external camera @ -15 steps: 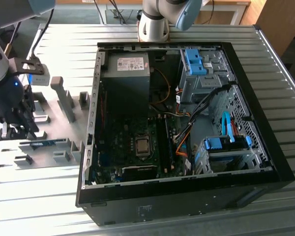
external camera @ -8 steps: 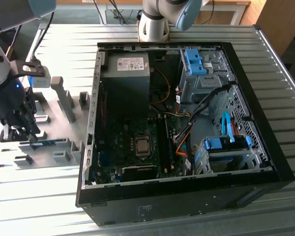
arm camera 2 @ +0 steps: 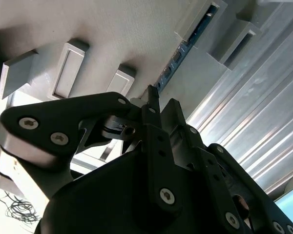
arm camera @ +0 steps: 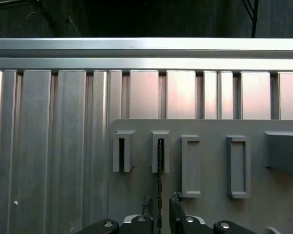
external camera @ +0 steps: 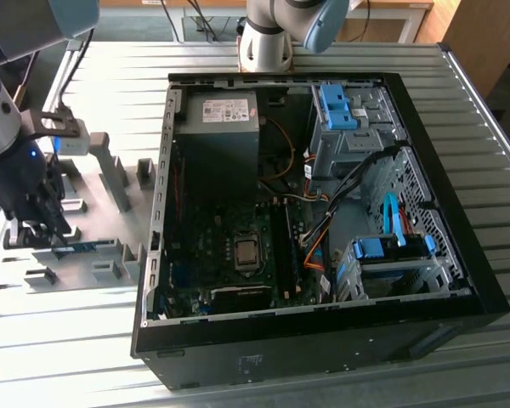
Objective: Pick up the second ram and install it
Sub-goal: 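Pick up the second ram and move it above second insertion slot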
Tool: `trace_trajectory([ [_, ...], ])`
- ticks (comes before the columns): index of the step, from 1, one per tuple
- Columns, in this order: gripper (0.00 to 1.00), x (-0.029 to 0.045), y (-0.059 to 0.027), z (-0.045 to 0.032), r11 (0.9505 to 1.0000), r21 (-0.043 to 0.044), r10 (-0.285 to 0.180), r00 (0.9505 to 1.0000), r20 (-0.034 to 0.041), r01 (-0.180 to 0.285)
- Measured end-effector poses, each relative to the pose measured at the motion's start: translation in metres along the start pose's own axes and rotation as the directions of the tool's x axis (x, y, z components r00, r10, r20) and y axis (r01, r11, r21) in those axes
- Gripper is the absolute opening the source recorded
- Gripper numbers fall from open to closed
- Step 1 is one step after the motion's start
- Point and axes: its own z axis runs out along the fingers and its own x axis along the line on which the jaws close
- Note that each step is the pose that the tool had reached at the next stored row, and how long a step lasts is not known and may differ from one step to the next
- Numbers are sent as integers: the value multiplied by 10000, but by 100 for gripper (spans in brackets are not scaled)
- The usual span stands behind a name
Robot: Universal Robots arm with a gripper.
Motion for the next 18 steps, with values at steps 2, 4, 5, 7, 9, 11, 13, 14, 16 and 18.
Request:
trace_trajectory([
  [2,27,0,0,15,10000,0,-1,10000,-3,1],
  [4,27,0,0,33,10000,2,-2,10000,-4,2],
  [5,27,-1,-1,42,10000,2,-3,10000,-5,3],
  [7,27,-1,-1,61,10000,11,-5,10000,-6,5],
  [9,27,-1,0,76,10000,30,-6,10000,-12,6],
  [11,27,-1,2,87,10000,95,-6,10000,-32,6],
  [13,27,-1,1,103,9999,139,-8,10000,-39,8],
  [14,27,-1,1,115,9999,144,-8,10000,-37,8],
  [16,27,-2,3,145,9999,139,-7,10000,-40,8],
  [18,27,-2,2,175,9999,139,-6,10000,-39,6],
])
